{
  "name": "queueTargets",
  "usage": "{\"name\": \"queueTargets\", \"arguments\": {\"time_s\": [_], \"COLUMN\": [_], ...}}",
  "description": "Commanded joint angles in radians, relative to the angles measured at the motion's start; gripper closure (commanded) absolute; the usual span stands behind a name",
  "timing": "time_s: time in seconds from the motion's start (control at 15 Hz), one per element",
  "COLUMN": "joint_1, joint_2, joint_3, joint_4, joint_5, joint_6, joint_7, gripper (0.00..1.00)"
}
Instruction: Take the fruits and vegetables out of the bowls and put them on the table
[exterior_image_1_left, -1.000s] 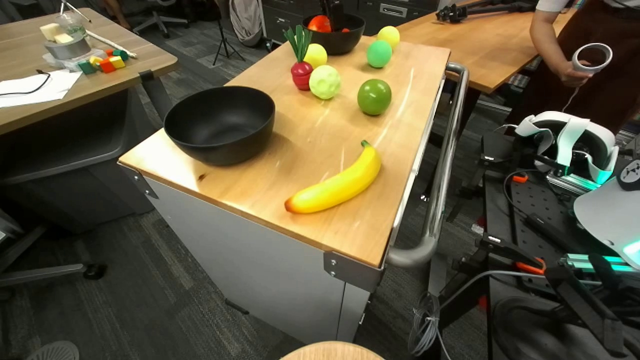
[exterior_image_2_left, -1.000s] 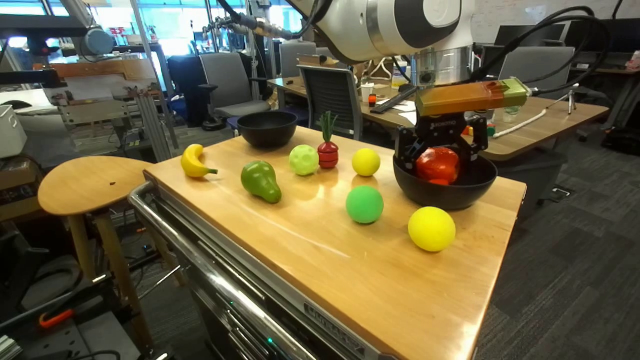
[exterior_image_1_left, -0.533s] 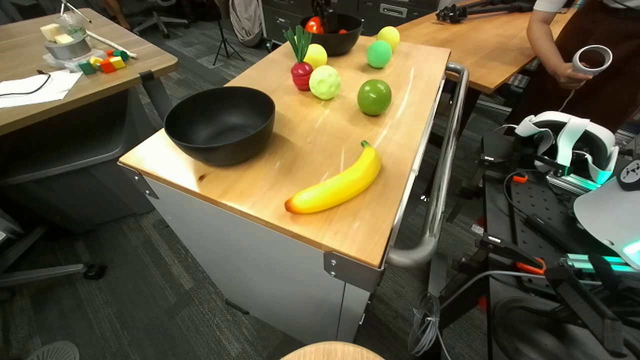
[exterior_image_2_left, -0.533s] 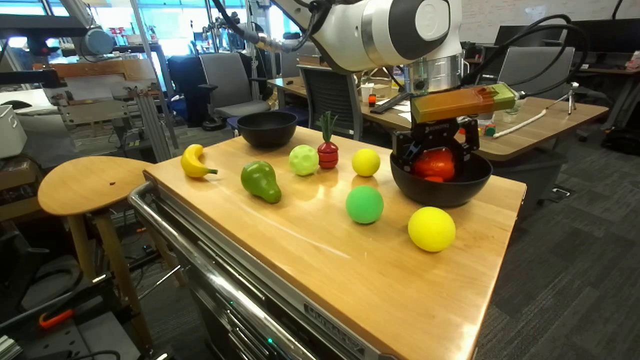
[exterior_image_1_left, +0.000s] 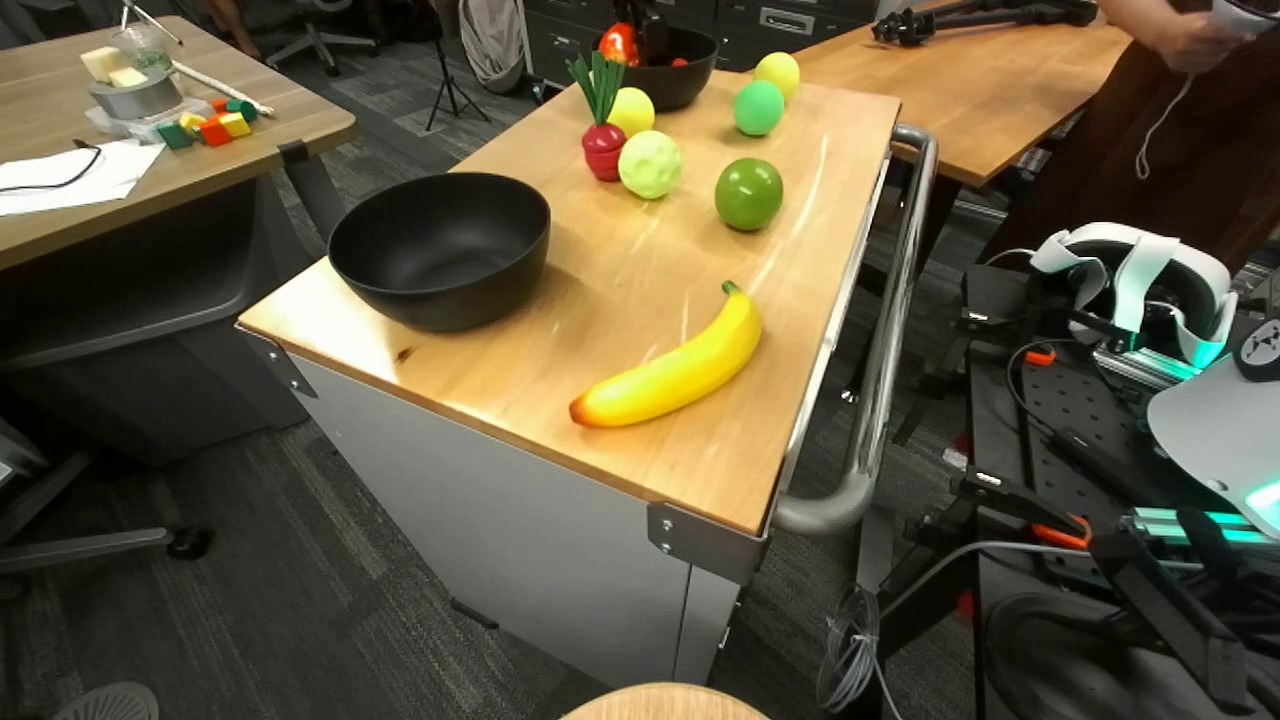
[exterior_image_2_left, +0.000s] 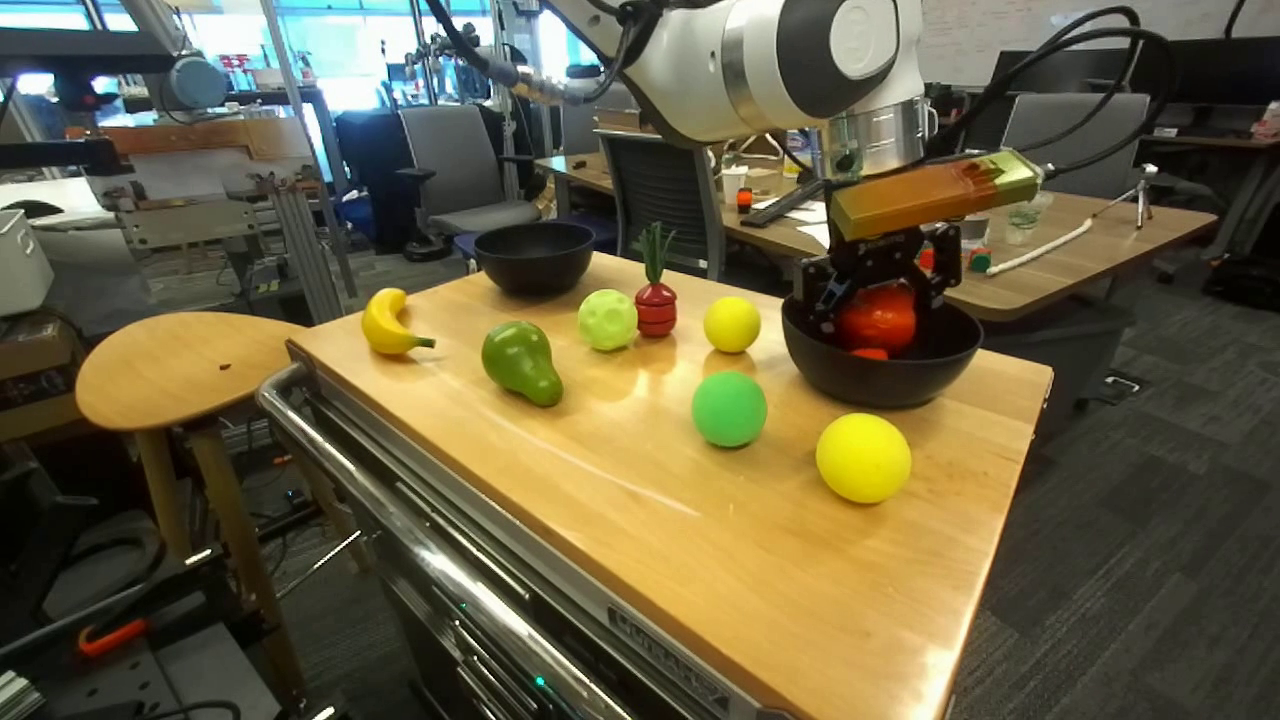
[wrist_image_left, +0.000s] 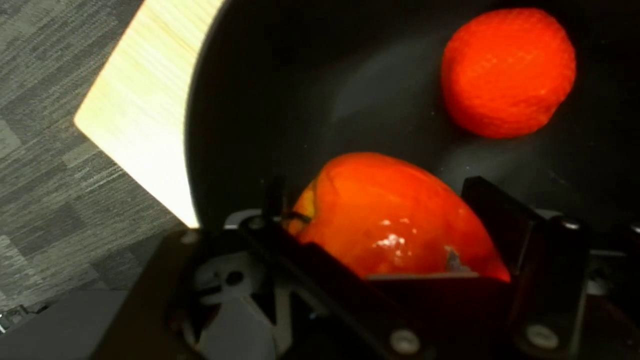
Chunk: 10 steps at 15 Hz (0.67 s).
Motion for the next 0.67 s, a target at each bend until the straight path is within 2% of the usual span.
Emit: {"name": "queueTargets", "arguments": {"time_s": [0.0,0.2,0.33,0.47,0.6], "joint_1": [-0.022,-0.042,-0.070,-0.099,-0.091], "joint_2": [-0.155,-0.304,-0.398,-0.499,-0.599], "joint_3": [0.008,0.029,0.068,0.119,0.128], "joint_4": [-0.132,-0.279,-0.368,-0.468,-0.573], "joint_5": [-0.017,-0.004,0.062,0.205,0.360], "joint_6": [0.080,0.231,0.283,0.247,0.164], "joint_7": [-0.067,-0.182,-0.305,-0.461,-0.597], "gripper": [0.41,0.41,0.41,0.41,0.41]}}
